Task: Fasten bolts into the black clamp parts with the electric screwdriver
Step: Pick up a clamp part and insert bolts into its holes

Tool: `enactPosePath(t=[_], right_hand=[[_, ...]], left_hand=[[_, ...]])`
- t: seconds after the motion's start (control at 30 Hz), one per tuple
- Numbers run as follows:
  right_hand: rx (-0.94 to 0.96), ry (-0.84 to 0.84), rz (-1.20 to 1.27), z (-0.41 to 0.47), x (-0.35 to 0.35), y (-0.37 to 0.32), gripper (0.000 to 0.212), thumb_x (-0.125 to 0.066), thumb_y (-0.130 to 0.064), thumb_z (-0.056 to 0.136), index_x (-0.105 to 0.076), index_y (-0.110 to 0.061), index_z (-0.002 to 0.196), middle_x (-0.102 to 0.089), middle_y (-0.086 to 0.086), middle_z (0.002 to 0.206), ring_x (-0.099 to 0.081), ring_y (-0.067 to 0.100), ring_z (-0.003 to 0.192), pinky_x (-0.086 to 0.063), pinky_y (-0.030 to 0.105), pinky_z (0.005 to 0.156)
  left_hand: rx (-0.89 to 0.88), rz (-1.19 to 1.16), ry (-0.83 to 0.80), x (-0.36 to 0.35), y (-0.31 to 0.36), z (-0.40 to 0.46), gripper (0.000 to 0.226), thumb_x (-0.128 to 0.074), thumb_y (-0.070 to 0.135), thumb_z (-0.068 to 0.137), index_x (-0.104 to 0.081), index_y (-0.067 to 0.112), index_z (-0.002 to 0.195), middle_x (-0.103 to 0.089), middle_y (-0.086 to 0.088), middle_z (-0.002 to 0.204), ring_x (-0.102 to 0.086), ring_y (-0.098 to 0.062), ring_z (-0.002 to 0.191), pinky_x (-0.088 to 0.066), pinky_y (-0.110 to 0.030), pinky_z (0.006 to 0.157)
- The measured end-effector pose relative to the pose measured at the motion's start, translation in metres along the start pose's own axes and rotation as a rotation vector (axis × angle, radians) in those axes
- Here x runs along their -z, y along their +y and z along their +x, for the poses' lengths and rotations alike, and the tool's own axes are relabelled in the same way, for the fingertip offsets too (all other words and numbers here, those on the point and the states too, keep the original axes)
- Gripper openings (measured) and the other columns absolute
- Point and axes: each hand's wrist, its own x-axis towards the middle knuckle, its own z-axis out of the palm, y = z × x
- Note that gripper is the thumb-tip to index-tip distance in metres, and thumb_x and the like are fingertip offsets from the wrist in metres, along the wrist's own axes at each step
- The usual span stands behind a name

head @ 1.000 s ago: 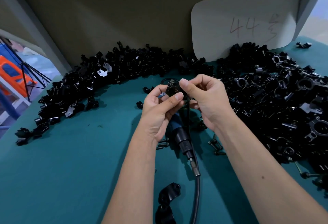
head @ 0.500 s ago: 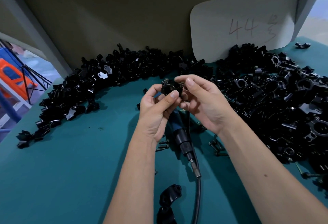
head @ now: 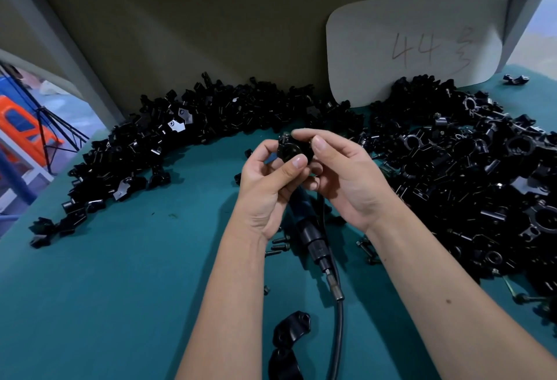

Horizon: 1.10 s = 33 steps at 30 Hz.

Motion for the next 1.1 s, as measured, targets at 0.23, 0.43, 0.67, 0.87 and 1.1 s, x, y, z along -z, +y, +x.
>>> enactPosePath(t=[0.23,0.43,0.67,0.87,1.1], right_hand=[[0.069,0.151,-0.034,0.002,-0.001,0.005,0.016,-0.082,-0.025,0.079,-0.066,-0.024,0.077,-0.067,-0.006,0.076,-0.069,0.011,0.07,-0.053,0.023,0.061],[-0.009,0.092,-0.023,0.002,-0.002,0.002,0.02,-0.068,-0.03,0.095,-0.08,-0.02,0.106,-0.075,0.014,0.097,-0.065,0.015,0.081,-0.05,0.025,0.066],[-0.011,0.28,-0.01,0.004,-0.004,0.007,0.025,-0.083,-0.031,0.077,-0.061,-0.026,0.066,-0.064,-0.002,0.082,-0.061,0.015,0.074,-0.052,0.027,0.062],[0.072,0.306,-0.194,0.005,-0.002,0.006,0.005,-0.075,-0.02,0.091,-0.079,-0.019,0.093,-0.074,0.004,0.094,-0.069,0.021,0.091,-0.058,0.035,0.077],[0.145,0.459,-0.227,0.008,-0.01,0.011,0.027,-0.078,-0.016,0.092,-0.065,-0.014,0.069,-0.067,-0.005,0.069,-0.064,0.006,0.068,-0.053,0.02,0.063]], left_hand=[[0.001,0.07,0.024,-0.002,-0.002,0.001,0.037,-0.08,0.0,0.076,-0.055,0.009,0.101,-0.071,-0.002,0.079,-0.072,-0.01,0.072,-0.059,-0.021,0.068],[-0.017,0.066,0.03,0.0,0.002,0.001,0.039,-0.082,0.004,0.072,-0.057,0.011,0.101,-0.073,-0.008,0.081,-0.076,-0.021,0.079,-0.059,-0.022,0.067],[-0.05,0.235,0.088,-0.002,-0.007,0.003,0.039,-0.084,0.003,0.07,-0.059,0.009,0.099,-0.07,-0.011,0.081,-0.074,-0.022,0.074,-0.061,-0.028,0.072],[-0.133,0.549,0.119,0.002,-0.009,0.009,0.035,-0.09,-0.002,0.074,-0.063,0.012,0.092,-0.077,-0.018,0.084,-0.075,-0.028,0.074,-0.061,-0.035,0.069],[-0.302,0.827,0.171,-0.002,-0.012,0.013,0.037,-0.092,0.009,0.069,-0.064,0.029,0.084,-0.076,0.004,0.083,-0.075,-0.014,0.08,-0.059,-0.029,0.073]])
